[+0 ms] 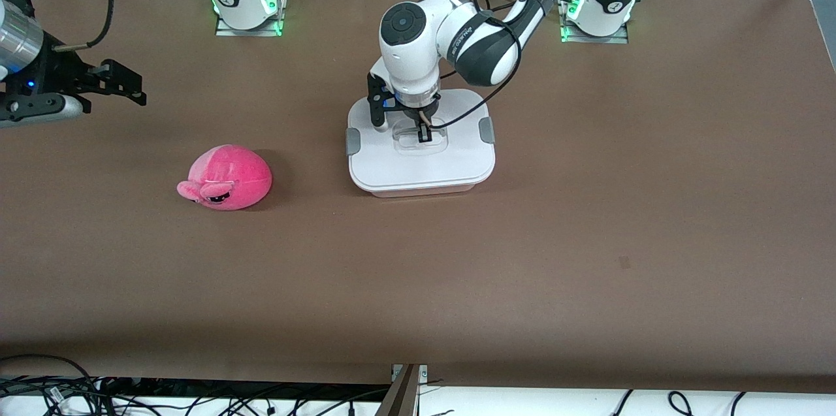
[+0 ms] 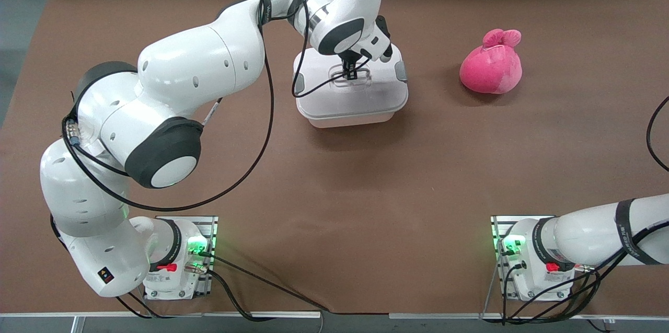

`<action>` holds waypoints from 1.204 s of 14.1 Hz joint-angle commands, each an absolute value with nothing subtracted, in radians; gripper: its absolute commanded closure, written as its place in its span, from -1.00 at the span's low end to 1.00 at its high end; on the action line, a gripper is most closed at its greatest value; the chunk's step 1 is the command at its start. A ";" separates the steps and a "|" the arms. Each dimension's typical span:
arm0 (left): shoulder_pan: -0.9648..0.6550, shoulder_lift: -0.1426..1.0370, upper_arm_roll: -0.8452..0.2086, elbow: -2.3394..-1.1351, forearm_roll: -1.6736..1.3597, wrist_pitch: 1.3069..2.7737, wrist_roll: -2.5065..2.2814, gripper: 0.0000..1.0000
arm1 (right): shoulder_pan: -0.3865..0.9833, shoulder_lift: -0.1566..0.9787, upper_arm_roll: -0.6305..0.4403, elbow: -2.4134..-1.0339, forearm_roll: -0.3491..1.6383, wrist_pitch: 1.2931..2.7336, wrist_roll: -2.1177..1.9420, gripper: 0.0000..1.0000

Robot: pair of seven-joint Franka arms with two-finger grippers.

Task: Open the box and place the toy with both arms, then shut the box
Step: 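Lift the lid off with the left gripper while the right gripper grasps the toy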

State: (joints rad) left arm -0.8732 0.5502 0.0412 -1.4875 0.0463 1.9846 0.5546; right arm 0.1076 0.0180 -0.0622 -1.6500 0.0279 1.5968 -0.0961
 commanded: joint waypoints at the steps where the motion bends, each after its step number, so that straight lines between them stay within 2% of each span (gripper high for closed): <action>1: -0.873 0.519 0.041 -1.483 0.061 1.959 0.561 1.00 | 0.100 0.069 -0.048 -1.715 0.026 1.702 -0.089 -0.99; 4: -0.862 0.500 0.041 -1.468 0.058 1.918 0.564 1.00 | 0.115 0.119 -0.048 -1.834 0.026 1.879 -0.020 -0.99; 10: -0.677 0.466 0.043 -1.323 -0.024 1.657 0.636 1.00 | 0.126 0.193 -0.046 -2.017 0.034 2.167 -0.011 -0.99; 14: -0.413 0.466 0.041 -1.315 -0.023 1.577 0.881 1.00 | 0.126 0.210 -0.046 -2.074 0.075 2.218 0.005 -0.99; 17: -0.299 0.466 0.052 -1.315 -0.011 1.574 1.024 1.00 | 0.127 0.251 -0.046 -2.075 0.078 2.262 0.005 -0.99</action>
State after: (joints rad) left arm -0.3413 0.4680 0.0578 -1.3299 -0.0005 1.5986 0.9497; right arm 0.1251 0.2328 -0.0478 -2.0656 0.0618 2.2221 -0.0055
